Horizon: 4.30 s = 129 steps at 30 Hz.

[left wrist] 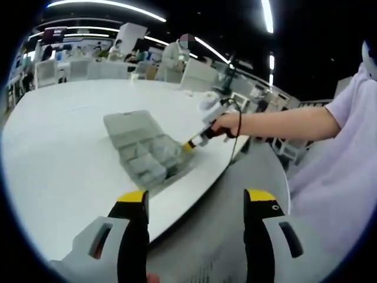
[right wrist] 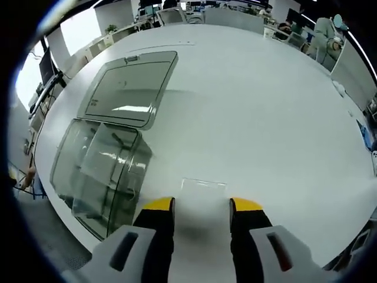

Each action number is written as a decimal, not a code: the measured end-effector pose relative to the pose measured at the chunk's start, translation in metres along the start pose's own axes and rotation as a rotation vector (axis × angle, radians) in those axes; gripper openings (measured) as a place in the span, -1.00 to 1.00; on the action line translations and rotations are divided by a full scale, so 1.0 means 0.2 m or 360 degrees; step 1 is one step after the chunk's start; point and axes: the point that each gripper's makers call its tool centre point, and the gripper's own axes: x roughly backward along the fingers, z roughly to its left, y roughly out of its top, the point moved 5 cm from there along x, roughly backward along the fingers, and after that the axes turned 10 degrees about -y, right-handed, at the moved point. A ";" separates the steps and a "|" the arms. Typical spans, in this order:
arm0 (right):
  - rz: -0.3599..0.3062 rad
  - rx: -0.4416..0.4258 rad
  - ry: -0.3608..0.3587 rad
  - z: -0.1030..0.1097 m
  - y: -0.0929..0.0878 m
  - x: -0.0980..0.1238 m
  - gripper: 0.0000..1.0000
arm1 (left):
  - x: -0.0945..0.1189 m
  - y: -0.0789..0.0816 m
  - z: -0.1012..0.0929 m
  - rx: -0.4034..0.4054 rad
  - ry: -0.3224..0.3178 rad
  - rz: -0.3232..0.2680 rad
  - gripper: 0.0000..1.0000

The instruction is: Insert the divider into the dual guide fixture by aligning both edges with the guide slots and pushing it downward to the bottom, including one-sided entry, uneven engagement, binding, and posture correction.

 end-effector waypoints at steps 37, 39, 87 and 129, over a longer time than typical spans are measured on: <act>0.0014 0.0027 0.0015 0.01 0.01 -0.01 -0.45 | 0.01 0.01 0.02 0.0040 -0.0016 -0.0039 0.21; 0.0016 0.0025 0.0016 0.01 0.01 -0.01 -0.45 | 0.02 0.02 0.04 0.0080 0.0007 -0.0072 0.20; 0.0011 0.0004 0.0086 -0.03 0.01 0.02 -0.47 | 0.00 0.00 0.07 0.0082 0.0117 0.0018 0.18; -0.0502 0.0147 0.0282 0.06 0.13 0.53 -0.47 | 0.00 0.15 0.22 0.0051 0.0201 -0.0033 -0.18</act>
